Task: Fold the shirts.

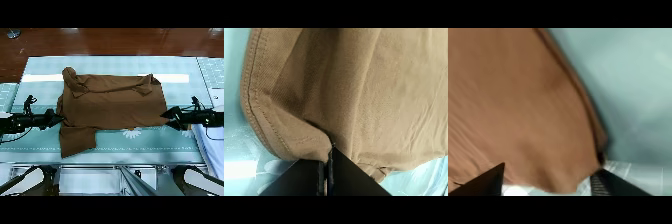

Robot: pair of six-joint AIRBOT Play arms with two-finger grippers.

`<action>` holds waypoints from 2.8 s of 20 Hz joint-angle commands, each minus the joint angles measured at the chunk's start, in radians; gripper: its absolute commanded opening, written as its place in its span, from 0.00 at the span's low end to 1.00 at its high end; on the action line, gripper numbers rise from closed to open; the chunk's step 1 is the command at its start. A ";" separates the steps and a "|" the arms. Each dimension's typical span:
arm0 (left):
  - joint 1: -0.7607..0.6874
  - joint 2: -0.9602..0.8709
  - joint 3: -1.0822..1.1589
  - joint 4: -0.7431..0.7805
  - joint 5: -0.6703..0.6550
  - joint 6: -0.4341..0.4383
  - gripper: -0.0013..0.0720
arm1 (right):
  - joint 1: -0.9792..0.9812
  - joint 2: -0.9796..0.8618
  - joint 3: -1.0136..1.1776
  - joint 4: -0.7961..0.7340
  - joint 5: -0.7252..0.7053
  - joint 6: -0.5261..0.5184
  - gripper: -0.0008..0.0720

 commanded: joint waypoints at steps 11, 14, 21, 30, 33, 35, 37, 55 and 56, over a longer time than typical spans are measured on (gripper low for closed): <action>-0.014 0.131 0.758 -0.211 -0.028 -0.053 0.05 | 0.239 -0.104 1.261 -0.184 0.274 0.099 0.04; -0.007 0.208 1.020 -0.132 0.009 -0.076 0.05 | 0.273 -0.013 1.509 -0.226 0.317 0.125 0.04; -0.006 0.520 1.172 0.402 -0.011 -0.262 0.05 | 0.275 0.418 1.445 -0.480 0.359 0.148 0.04; -0.308 0.712 1.142 0.854 -0.183 -0.405 0.05 | 0.275 0.623 1.390 -0.600 0.620 0.198 0.04; -0.321 0.682 1.001 0.840 -0.190 -0.427 0.05 | 0.275 0.623 1.246 -0.557 0.618 0.201 0.04; -0.321 0.626 0.893 0.819 -0.166 -0.426 0.05 | 0.275 0.623 1.080 -0.529 0.530 0.198 0.04; -0.321 0.538 0.806 0.784 -0.132 -0.426 0.05 | 0.275 0.603 0.896 -0.528 0.409 0.186 0.04; -0.337 -0.336 0.813 0.505 0.229 -0.587 0.05 | 0.275 -0.420 0.921 -0.183 -0.047 0.108 0.04; -0.334 -0.334 0.813 0.505 0.194 -0.544 0.05 | 0.274 -0.417 0.925 -0.184 -0.003 0.079 0.04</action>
